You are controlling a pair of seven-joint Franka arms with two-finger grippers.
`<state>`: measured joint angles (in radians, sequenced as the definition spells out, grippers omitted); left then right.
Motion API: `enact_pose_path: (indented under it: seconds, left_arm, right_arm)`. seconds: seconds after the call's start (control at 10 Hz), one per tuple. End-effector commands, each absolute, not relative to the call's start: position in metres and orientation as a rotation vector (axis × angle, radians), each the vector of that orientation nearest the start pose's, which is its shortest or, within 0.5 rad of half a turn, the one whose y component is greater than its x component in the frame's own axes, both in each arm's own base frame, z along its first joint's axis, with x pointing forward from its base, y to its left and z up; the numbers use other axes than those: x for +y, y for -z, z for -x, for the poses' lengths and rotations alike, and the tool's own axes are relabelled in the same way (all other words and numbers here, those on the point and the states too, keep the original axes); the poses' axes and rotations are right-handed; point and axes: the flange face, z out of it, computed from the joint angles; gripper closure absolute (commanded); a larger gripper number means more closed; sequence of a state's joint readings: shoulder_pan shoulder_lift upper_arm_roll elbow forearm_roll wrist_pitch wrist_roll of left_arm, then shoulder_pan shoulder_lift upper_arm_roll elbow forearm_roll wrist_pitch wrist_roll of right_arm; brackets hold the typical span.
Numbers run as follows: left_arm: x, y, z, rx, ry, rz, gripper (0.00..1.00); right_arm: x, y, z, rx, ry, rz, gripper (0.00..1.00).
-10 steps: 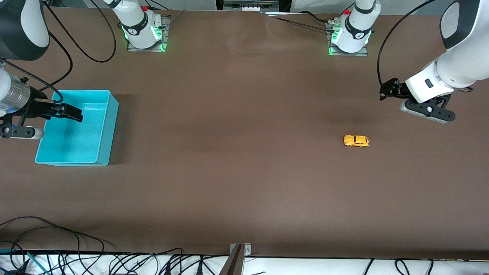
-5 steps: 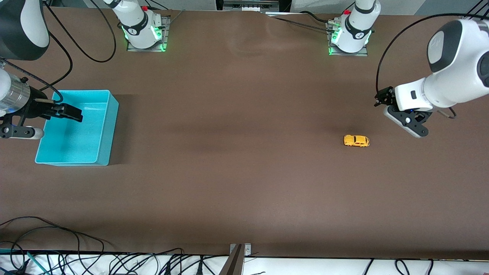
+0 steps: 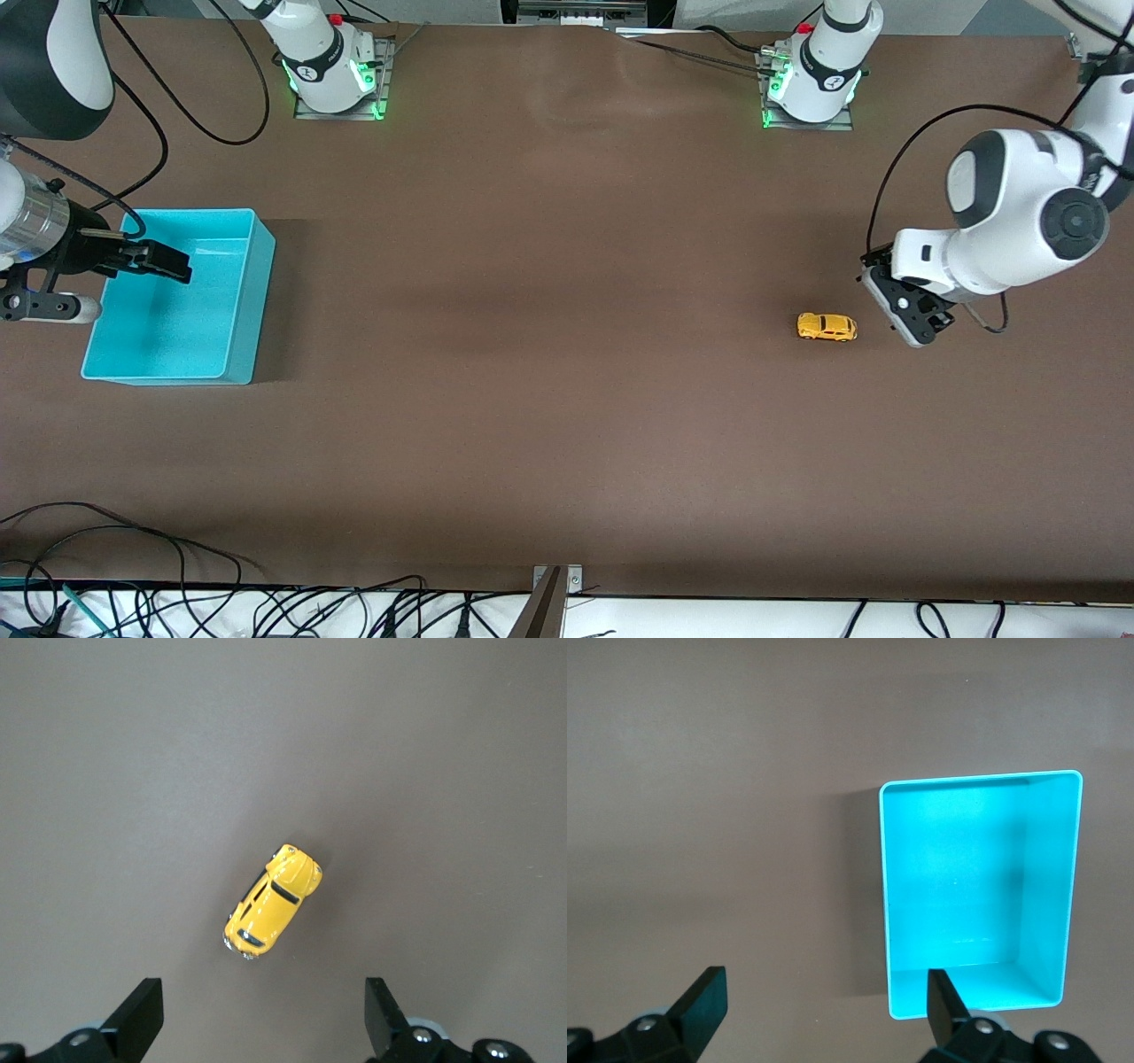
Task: Wind up and store yellow beetle car
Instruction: 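Lower the open left gripper over the yellow beetle car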
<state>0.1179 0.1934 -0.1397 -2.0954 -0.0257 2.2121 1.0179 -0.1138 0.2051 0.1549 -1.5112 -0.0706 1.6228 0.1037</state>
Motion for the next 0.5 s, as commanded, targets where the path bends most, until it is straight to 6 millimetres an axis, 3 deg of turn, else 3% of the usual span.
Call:
enact_pose_path:
  seconds: [0.0, 0.2, 0.4]
  left_arm:
    - [-0.013, -0.280, -0.551, 1.734, 0.027, 2.668, 0.00]
    - [-0.011, -0.240, -0.557, 1.911, 0.082, 2.529, 0.00]
    - [-0.012, -0.212, -0.542, 2.002, 0.116, 2.435, 0.00]
  right_arm:
    - [0.008, -0.542, -0.616, 0.094, -0.149, 3.160, 0.00]
    - [0.008, -0.542, -0.616, 0.094, -0.149, 3.160, 0.00]
    - [0.008, -0.542, -0.616, 0.094, -0.149, 3.160, 0.00]
